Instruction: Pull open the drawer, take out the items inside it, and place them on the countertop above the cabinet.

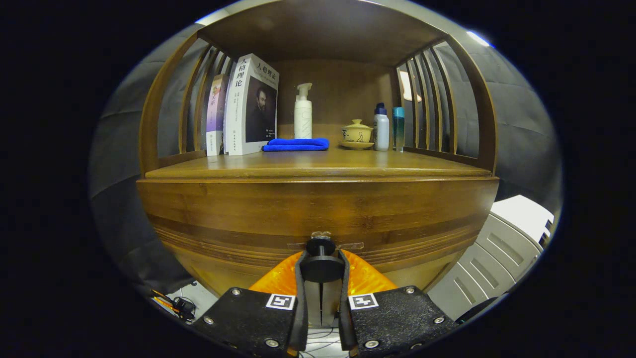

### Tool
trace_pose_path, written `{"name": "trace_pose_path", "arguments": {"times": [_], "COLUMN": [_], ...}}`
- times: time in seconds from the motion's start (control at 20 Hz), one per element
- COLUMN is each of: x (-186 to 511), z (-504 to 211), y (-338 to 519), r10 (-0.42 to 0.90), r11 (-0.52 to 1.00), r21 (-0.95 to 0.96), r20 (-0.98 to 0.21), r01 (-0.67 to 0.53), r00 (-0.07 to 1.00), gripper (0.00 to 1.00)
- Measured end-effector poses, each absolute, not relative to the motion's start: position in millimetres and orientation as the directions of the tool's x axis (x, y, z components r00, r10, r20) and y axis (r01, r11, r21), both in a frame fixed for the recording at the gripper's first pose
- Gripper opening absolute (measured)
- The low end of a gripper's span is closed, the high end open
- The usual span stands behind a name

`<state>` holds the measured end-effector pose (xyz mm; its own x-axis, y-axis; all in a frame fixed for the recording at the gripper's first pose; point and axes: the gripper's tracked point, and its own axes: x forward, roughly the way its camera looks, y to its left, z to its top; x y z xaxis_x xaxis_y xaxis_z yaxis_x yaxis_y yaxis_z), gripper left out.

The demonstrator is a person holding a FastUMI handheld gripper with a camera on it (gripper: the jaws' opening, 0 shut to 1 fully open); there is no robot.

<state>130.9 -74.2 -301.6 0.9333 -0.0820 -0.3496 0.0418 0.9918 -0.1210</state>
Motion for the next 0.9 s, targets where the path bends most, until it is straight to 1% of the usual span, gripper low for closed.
{"name": "trace_pose_path", "arguments": {"times": [0.6, 0.9], "x": [37.5, 0.6], "z": [-288.4, -291.2], "y": [-75.9, -77.8], "r10": [-0.082, -0.081], "r11": [0.99, 0.992], "r21": [-0.138, -0.119], "r20": [-0.336, -0.366], "r01": [0.037, 0.04], "r00": [0.938, 0.927], "gripper": [0.25, 0.25]}}
